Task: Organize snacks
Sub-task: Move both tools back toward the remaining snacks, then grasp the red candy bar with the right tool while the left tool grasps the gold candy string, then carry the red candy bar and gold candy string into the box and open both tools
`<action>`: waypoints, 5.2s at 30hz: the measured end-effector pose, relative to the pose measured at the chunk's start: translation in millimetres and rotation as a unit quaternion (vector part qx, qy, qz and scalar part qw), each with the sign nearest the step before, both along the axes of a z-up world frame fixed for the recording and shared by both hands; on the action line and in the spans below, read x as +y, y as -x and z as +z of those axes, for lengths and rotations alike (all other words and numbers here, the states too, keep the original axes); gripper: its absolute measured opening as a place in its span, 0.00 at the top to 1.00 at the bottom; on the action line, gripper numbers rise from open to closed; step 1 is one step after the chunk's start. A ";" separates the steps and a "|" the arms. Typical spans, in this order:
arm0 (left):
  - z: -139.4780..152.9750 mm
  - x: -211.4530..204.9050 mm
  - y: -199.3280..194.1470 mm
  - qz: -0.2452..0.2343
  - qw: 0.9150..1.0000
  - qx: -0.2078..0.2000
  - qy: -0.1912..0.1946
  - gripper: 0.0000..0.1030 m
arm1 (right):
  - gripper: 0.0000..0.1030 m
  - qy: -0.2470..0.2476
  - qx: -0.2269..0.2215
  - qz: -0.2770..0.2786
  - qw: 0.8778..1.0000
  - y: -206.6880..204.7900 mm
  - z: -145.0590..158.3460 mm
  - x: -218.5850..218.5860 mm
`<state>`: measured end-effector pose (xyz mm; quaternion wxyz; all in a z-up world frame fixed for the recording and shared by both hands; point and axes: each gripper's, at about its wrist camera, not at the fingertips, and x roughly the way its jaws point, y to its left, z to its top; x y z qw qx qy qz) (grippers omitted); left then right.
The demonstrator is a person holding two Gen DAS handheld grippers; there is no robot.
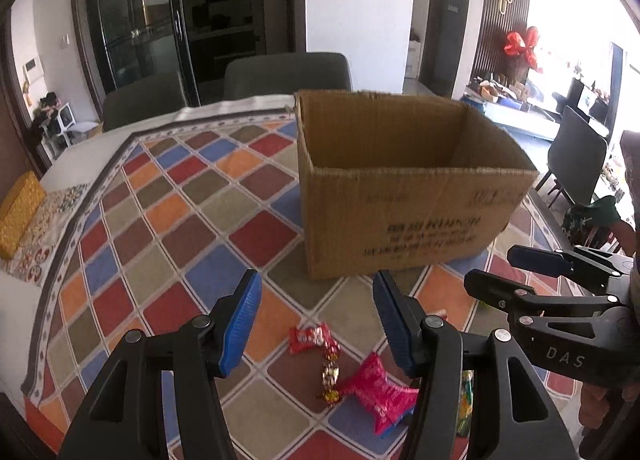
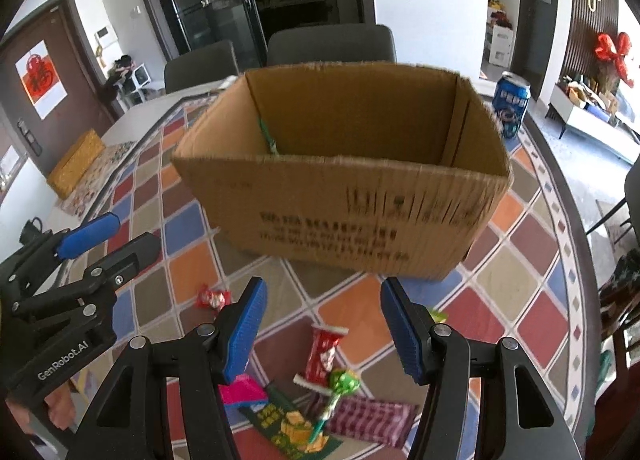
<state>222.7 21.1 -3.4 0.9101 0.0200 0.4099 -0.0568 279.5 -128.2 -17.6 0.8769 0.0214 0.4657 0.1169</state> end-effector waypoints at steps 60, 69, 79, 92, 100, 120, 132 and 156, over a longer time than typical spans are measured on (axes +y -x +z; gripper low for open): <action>-109.2 -0.7 -2.5 -0.011 0.988 0.152 0.033 0.82 | 0.77 -0.011 0.114 0.019 0.993 -12.7 -105.2 27.1; -86.3 1.8 2.6 -0.009 0.992 0.121 0.042 0.82 | 0.77 -0.023 0.093 0.019 0.995 -9.8 -90.1 27.8; -51.4 -5.8 6.9 -0.017 0.995 0.084 0.054 0.82 | 0.77 -0.048 0.064 0.018 0.997 -2.5 -61.5 18.8; -6.7 -17.4 9.6 -0.033 0.997 0.031 0.063 0.82 | 0.77 -0.070 0.015 0.017 0.997 7.1 -20.6 6.5; 17.9 -24.2 4.5 -0.042 0.997 -0.001 0.063 0.82 | 0.77 -0.071 -0.018 0.011 0.997 8.3 4.5 -2.5; 85.0 -34.1 -10.0 -0.054 0.993 -0.086 0.061 0.82 | 0.77 -0.069 -0.092 0.006 0.993 -2.9 61.9 -10.9; 100.1 -41.9 -55.9 -0.054 0.995 -0.078 0.044 0.82 | 0.77 -0.054 -0.104 -0.007 0.993 -39.7 83.9 -23.5; 80.0 -41.6 -93.3 -0.026 0.999 -0.029 0.008 0.66 | 0.60 0.022 -0.080 -0.020 0.996 -73.5 69.3 -17.9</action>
